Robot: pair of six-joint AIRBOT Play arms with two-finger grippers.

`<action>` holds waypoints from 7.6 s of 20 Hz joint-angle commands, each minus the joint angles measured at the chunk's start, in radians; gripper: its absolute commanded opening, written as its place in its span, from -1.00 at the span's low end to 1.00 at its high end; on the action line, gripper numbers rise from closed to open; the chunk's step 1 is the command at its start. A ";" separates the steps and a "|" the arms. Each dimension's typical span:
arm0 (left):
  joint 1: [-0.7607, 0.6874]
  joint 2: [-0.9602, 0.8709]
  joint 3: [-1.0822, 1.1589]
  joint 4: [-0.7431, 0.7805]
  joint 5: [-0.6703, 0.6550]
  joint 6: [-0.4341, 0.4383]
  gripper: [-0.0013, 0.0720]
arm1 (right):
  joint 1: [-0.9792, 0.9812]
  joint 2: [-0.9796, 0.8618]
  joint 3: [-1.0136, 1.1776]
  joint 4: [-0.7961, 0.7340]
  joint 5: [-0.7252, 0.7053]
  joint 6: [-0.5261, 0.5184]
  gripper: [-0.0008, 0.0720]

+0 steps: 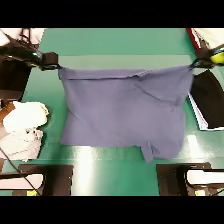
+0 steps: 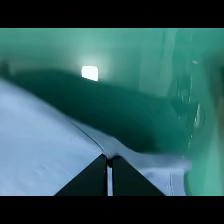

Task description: Fold the shirts.

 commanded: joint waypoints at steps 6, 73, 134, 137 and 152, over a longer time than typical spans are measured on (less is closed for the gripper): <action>0.001 -0.132 -0.007 0.001 0.494 0.055 -0.91 | 0.054 -0.145 -0.038 -0.058 -0.522 0.028 -0.94; 0.117 0.309 -0.940 -0.011 -0.048 0.101 -0.91 | -0.006 0.589 -1.053 0.000 -0.017 -0.083 -0.05; 0.117 0.110 -0.472 -0.143 0.454 0.047 0.54 | -0.013 -0.048 -0.320 0.241 -0.312 -0.113 0.29; 0.117 0.110 -0.418 -0.142 0.291 0.048 0.28 | -0.101 -0.019 -0.351 0.259 -0.181 -0.191 0.28; -0.153 0.107 -0.434 -0.193 0.074 0.095 -0.90 | -0.320 -0.205 -0.522 0.399 -0.067 -0.420 0.78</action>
